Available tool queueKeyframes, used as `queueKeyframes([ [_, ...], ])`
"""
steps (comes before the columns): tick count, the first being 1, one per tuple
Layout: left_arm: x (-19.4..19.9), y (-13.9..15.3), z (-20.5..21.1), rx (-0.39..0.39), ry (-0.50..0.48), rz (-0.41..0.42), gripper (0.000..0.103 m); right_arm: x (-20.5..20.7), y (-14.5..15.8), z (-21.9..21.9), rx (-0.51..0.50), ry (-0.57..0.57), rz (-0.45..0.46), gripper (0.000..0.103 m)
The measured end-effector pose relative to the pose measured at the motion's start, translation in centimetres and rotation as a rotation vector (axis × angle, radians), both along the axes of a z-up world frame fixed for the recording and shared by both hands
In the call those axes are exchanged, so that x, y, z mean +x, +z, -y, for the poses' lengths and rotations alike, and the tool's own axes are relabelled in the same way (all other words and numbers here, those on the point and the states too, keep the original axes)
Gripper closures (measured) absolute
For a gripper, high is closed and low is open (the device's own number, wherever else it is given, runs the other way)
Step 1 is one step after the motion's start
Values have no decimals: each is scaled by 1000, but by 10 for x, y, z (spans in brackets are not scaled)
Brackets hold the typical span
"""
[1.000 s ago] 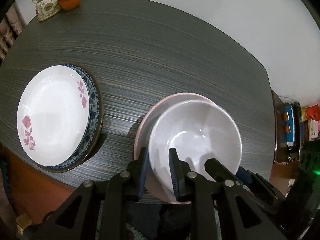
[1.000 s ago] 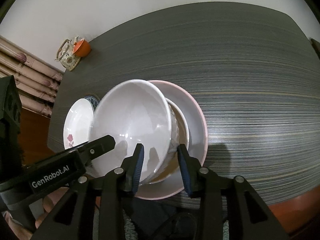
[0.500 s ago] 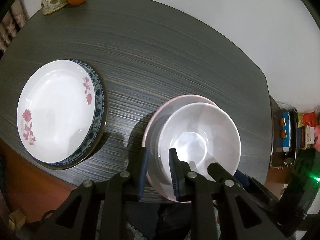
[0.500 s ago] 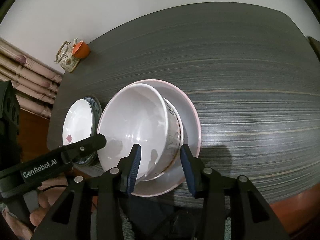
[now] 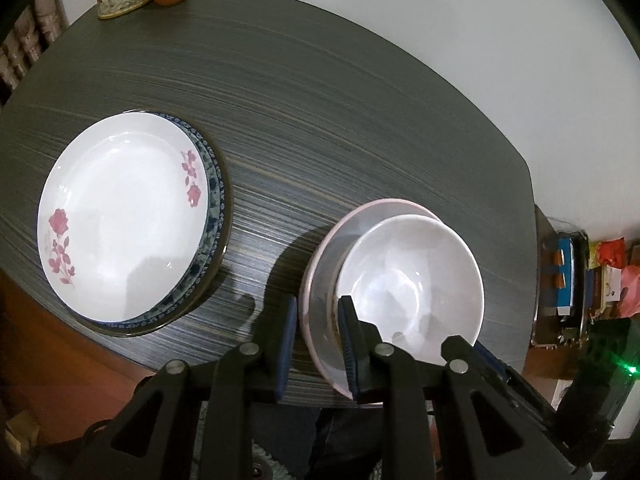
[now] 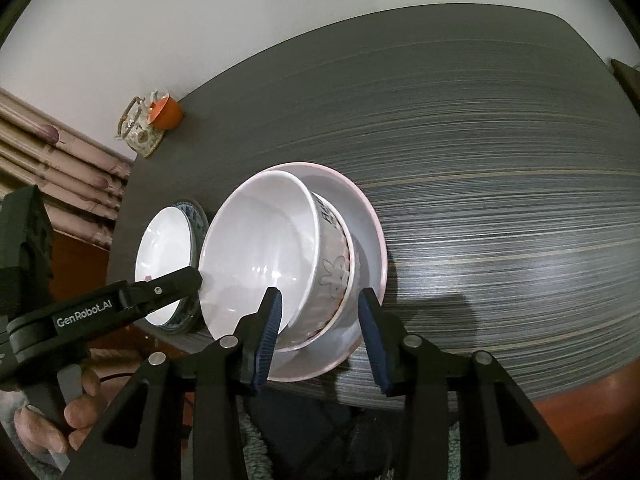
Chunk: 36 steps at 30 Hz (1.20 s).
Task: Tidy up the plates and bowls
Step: 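Grip the pink-rimmed bowl rim with the left gripper and lift the nested bowls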
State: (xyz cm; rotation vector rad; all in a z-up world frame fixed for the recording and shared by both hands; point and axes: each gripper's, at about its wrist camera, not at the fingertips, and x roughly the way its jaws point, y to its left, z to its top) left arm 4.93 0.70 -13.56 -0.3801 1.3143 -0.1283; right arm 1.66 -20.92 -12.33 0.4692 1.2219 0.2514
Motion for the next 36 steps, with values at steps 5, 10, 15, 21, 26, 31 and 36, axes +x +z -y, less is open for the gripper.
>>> queueKeyframes([
  [5, -1, 1, -8, -21, 24, 11, 76, -5, 3, 7, 6, -14, 10, 62],
  [10, -4, -2, -17, -26, 55, 6, 70, -9, 7, 21, 26, -35, 19, 62],
  [15, -5, -8, -21, -46, 69, -2, 66, -9, 8, 35, 11, -78, 17, 53],
  [21, -6, -15, -28, -80, 75, -4, 58, -7, -2, 43, -19, -106, -16, 49],
  [26, -4, -18, -30, -91, 75, -8, 57, -6, -15, 40, -26, -109, -57, 47],
  [31, -3, -22, -32, -91, 78, -29, 53, -2, -18, 35, -37, -101, -72, 46],
  [36, 1, -27, -32, -79, 82, -49, 50, 2, -21, 32, -47, -99, -83, 46],
])
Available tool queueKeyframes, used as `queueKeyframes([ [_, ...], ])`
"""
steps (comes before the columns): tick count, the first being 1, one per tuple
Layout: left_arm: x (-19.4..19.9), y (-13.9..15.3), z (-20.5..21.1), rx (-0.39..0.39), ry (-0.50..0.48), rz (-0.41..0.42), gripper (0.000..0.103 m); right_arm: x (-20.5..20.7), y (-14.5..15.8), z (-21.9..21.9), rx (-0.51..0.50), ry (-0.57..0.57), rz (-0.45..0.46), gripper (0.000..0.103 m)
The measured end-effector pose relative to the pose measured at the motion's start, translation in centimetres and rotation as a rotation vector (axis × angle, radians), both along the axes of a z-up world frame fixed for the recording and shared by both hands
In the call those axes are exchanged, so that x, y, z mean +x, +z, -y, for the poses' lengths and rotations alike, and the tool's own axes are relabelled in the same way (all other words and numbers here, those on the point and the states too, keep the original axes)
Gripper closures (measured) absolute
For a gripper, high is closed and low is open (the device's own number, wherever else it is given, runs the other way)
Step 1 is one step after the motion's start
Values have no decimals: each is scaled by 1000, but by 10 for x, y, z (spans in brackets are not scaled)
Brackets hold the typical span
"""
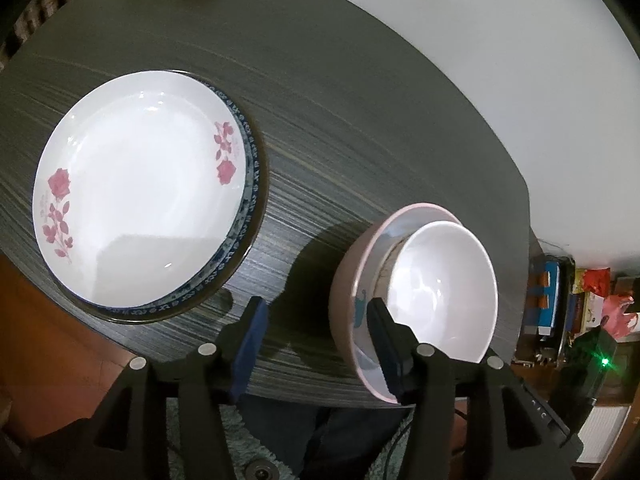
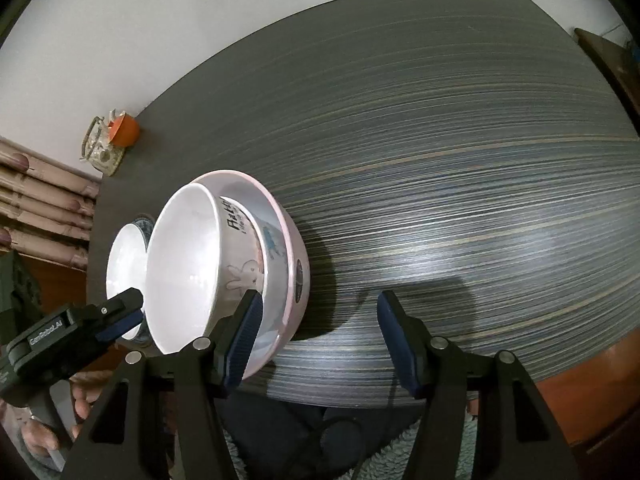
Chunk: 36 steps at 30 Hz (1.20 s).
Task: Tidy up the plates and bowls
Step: 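Grip the pink-rimmed bowl rim with the left gripper and lift the nested bowls, then carry the nested bowls with the left gripper toward the plate stack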
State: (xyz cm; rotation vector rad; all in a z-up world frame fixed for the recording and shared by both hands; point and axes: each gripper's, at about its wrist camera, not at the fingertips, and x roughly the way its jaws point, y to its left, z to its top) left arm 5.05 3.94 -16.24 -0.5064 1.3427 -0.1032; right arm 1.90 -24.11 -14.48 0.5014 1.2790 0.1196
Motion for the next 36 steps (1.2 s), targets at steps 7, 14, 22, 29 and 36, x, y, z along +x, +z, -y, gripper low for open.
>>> queueKeyframes([
  [7, 3, -9, 3, 26, -4, -24, 50, 7, -5, -9, -29, 0, -16, 46],
  [14, 8, -18, 9, 33, -12, -43, 50, 14, -13, -15, -60, 3, -35, 46],
  [22, 16, -23, 7, 27, 2, -43, 50, 22, -21, -20, -77, 3, -56, 46],
  [29, 19, -26, 7, 0, 23, -37, 50, 29, -27, -27, -76, 6, -70, 48],
  [36, 19, -24, 12, 24, 6, -38, 50, 30, -28, -23, -66, -3, -74, 48],
])
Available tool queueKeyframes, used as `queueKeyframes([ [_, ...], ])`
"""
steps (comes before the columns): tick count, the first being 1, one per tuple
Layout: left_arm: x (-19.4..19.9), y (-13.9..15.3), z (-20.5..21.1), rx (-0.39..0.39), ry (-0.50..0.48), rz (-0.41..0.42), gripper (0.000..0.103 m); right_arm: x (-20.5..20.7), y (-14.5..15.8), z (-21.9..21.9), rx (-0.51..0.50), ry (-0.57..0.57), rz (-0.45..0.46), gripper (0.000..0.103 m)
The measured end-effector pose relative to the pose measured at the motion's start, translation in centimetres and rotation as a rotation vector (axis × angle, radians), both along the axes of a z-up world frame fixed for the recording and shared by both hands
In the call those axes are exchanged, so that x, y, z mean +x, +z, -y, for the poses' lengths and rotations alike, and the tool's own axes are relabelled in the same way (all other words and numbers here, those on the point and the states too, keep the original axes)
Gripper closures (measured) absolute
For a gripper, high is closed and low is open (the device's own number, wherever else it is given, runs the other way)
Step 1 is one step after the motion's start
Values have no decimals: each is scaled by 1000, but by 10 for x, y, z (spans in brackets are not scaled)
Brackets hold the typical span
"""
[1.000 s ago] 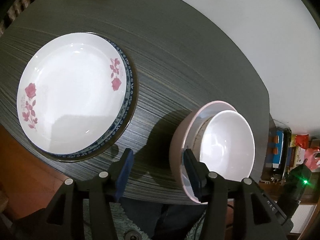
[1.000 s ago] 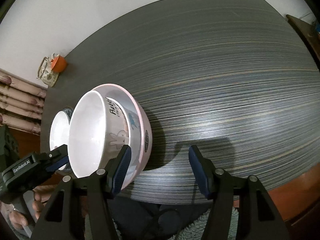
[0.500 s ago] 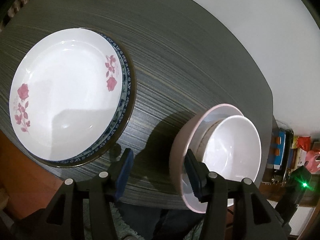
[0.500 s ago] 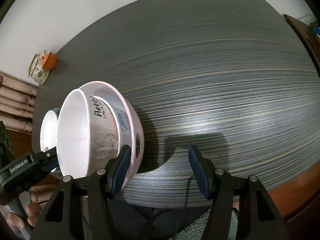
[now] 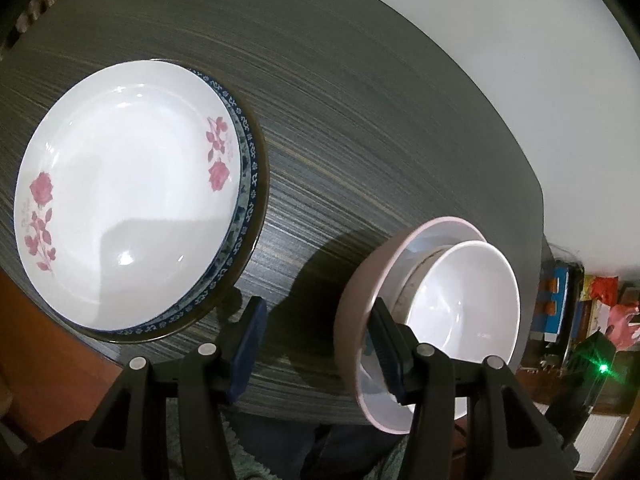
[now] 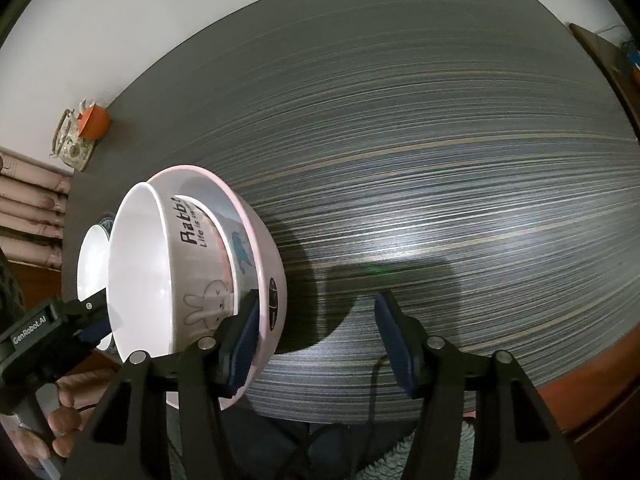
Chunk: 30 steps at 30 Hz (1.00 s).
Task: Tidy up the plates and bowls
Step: 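Carry the nested bowls with the left gripper toward the plate stack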
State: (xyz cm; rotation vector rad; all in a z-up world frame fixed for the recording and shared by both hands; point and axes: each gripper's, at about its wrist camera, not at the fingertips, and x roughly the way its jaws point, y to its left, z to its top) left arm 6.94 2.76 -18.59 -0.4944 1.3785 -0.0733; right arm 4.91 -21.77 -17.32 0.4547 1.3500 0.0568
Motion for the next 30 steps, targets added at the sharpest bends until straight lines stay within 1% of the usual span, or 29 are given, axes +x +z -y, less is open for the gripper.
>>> queueKeyframes([
  [10, -1, 1, 2, 21, 17, -9, 50, 1, 0, 4, 2, 2, -3, 49],
  [11, -2, 2, 2, 20, 18, -9, 51, 1, -1, 5, 4, 0, -7, 50],
  [12, -2, 1, 2, 7, 17, -11, 55, 2, -1, 4, 9, 0, -11, 50],
  [15, -2, 0, 1, 1, 17, -21, 56, 4, -2, 6, 16, 0, -20, 50],
  [17, -2, 0, 1, -10, 16, -29, 61, 5, -2, 8, 12, 2, -21, 50],
  [19, -1, 0, 1, -22, 18, -36, 68, 7, -1, 9, 13, -3, -29, 50],
  [21, 0, -1, 2, -28, 24, -41, 70, 8, -1, 8, 14, -5, -32, 51],
  [22, 0, -2, 2, -41, 32, -40, 73, 9, -1, 8, 19, -5, -32, 52],
  [25, 0, -9, 1, -88, 46, -58, 77, 10, 0, 8, 33, -6, -27, 53],
  [30, 0, -13, -1, -92, 67, -64, 77, 8, -3, 9, 49, -9, -27, 57],
])
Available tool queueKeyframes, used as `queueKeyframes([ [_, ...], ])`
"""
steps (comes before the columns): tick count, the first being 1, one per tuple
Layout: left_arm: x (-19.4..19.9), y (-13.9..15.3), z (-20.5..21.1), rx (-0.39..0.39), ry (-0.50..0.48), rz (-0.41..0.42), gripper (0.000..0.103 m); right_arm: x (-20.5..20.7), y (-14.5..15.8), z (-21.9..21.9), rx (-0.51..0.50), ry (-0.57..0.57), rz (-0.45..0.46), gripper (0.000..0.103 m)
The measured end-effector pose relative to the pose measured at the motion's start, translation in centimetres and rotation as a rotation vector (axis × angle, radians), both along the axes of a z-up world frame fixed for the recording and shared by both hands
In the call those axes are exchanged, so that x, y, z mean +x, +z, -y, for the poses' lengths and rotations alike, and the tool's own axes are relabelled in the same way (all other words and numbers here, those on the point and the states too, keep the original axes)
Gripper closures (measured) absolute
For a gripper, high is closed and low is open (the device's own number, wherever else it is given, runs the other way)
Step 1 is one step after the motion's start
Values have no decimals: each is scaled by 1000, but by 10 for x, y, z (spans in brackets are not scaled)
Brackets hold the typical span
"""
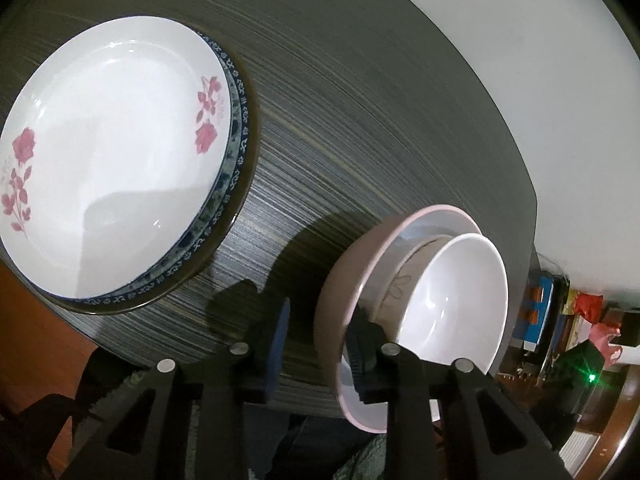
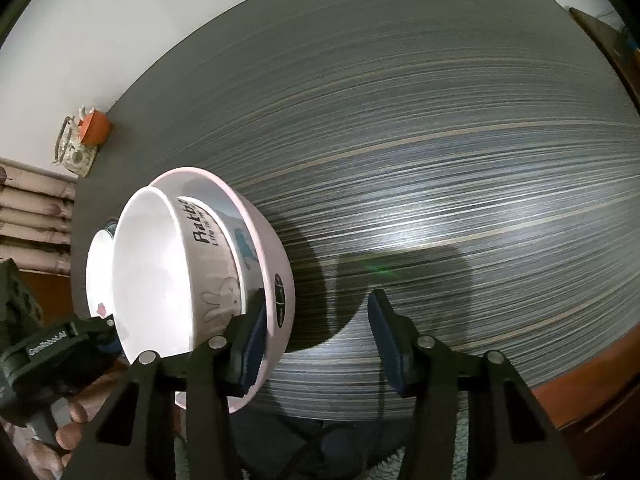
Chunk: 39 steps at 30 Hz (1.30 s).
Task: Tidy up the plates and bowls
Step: 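Carry the nested bowls with the left gripper toward the plate stack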
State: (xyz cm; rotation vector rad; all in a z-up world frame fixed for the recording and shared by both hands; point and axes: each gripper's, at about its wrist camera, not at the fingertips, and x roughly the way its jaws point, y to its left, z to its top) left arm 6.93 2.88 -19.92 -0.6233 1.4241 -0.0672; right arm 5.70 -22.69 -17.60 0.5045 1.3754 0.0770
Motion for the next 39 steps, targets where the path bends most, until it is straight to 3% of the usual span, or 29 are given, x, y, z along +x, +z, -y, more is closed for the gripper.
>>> queueKeyframes([
  [21, -1, 9, 14, 61, -34, 66, 94, 0, 8, -11, 33, -15, 60, 89],
  [39, -4, 18, 23, 83, -53, 117, 94, 5, 11, -31, -12, 8, 97, 90],
])
